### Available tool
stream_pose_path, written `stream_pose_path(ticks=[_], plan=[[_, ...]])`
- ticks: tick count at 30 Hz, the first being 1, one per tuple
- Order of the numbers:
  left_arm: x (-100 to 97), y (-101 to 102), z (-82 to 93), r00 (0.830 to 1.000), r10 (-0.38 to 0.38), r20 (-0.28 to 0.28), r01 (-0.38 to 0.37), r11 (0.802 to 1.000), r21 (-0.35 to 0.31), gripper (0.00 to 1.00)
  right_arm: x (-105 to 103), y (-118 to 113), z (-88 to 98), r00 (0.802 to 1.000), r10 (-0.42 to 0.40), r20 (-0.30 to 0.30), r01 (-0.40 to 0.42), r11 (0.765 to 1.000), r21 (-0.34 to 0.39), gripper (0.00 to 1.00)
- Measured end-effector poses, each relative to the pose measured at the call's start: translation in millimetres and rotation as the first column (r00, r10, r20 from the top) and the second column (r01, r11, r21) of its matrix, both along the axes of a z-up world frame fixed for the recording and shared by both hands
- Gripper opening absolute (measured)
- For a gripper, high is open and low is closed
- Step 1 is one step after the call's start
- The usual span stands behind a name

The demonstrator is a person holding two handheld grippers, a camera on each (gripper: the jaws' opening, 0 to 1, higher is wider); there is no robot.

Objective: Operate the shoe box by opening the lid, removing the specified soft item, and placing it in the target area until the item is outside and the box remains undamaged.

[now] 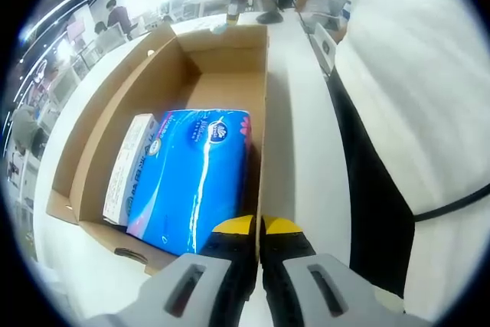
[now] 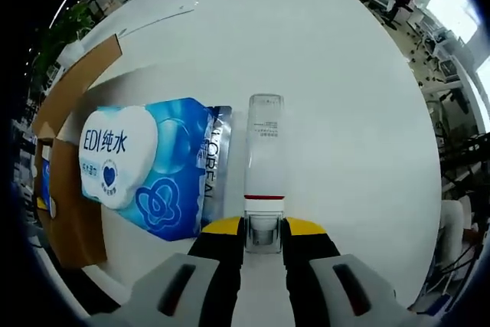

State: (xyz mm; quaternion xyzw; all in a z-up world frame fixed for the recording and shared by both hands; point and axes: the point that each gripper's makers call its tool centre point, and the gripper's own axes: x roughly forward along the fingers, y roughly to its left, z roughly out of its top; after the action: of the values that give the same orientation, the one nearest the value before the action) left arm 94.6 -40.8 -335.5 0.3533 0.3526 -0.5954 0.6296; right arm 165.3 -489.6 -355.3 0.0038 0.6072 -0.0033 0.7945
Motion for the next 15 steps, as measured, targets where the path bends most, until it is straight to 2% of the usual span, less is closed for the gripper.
stream_pose_path(ticks=[10,15], plan=[[0.8,-0.7,0.5,1.000,-0.003,-0.001,0.003,1.000,0.000,0.01,-2.1,-2.7,-1.5,1.000,-0.007,0.001,0.007,1.000,0.018,0.19],[0.5,-0.6,0.3,1.000,-0.004,0.000,0.004,1.000,0.000,0.01,-0.8,-1.6,-0.5,0.999,-0.021,0.024,0.021,0.999,0.032,0.25]])
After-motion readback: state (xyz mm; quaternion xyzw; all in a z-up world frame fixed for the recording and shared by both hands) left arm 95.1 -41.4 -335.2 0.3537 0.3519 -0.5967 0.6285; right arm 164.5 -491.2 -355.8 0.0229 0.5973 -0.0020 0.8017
